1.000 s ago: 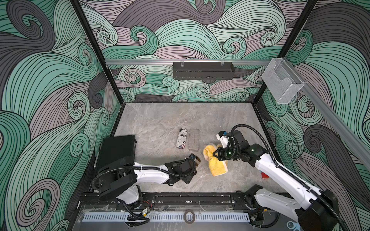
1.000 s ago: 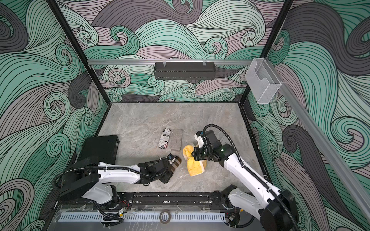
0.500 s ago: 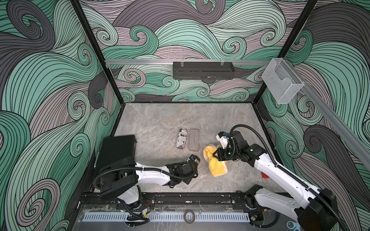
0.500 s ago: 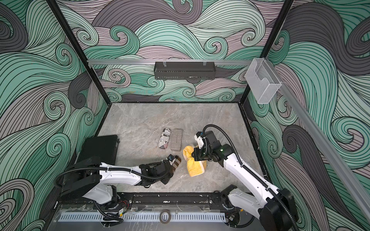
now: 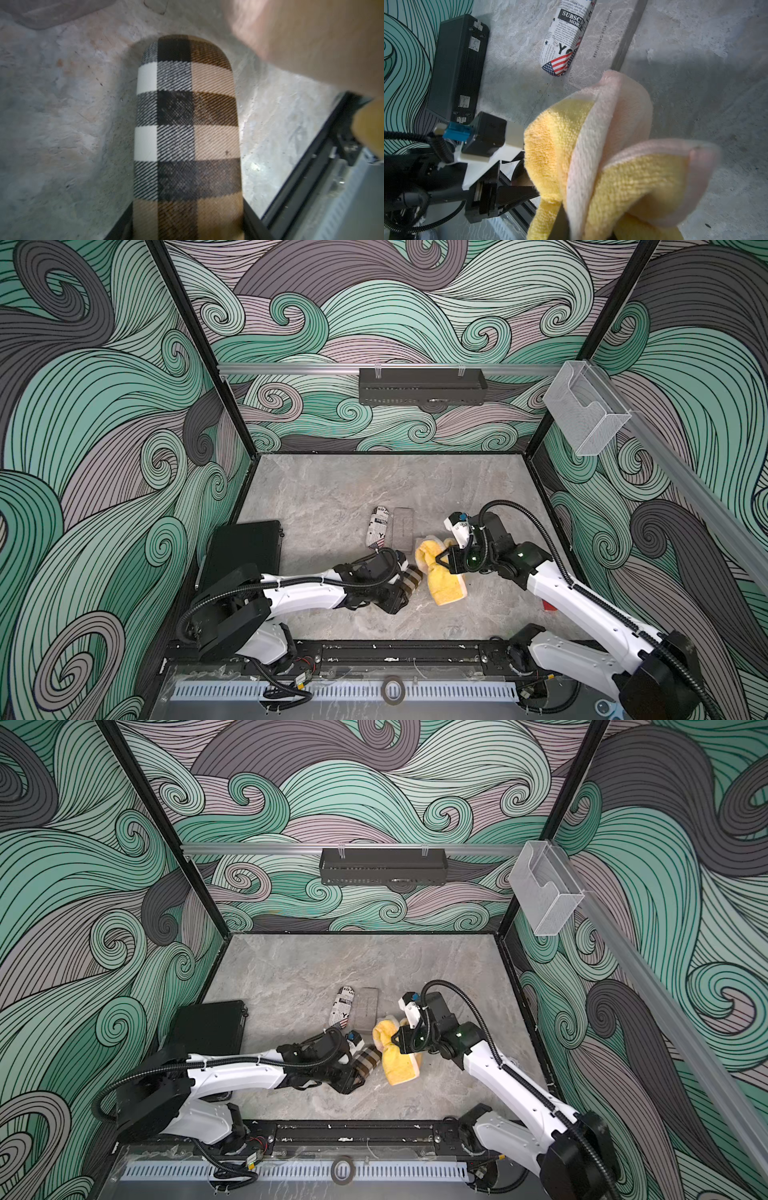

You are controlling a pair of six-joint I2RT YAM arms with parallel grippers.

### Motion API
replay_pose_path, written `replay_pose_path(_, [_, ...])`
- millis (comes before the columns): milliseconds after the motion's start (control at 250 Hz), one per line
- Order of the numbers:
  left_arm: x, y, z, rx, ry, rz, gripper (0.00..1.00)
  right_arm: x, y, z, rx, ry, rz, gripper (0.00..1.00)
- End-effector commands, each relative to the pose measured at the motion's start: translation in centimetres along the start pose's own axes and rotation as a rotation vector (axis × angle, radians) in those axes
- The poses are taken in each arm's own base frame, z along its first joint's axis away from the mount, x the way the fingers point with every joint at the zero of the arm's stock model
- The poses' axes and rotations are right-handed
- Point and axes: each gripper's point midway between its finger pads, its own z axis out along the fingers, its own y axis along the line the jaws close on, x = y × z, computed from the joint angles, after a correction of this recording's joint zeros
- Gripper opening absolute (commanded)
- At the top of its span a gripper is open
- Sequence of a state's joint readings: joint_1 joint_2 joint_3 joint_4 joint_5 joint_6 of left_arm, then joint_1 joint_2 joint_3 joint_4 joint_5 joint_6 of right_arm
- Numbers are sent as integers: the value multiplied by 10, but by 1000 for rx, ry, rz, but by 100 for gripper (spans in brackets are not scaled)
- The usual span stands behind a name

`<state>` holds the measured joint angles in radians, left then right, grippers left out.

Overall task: Wipe the eyeglass case
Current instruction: Wipe the dirt from the eyeglass case.

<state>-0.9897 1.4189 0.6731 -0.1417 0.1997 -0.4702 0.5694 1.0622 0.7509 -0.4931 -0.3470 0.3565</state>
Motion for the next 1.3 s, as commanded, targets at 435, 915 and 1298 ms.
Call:
replay_pose_path(435, [-57, -51, -79, 628, -10, -114, 48, 10, 65, 13, -172, -30, -242, 0])
replay_pose_path(915, [-63, -49, -89, 635, -40, -93, 46, -6, 65, 13, 0, -53, -316, 0])
replay_pose_path(1298, [-68, -49, -91, 629, -79, -77, 46, -8, -9, 3, 319, -31, -157, 0])
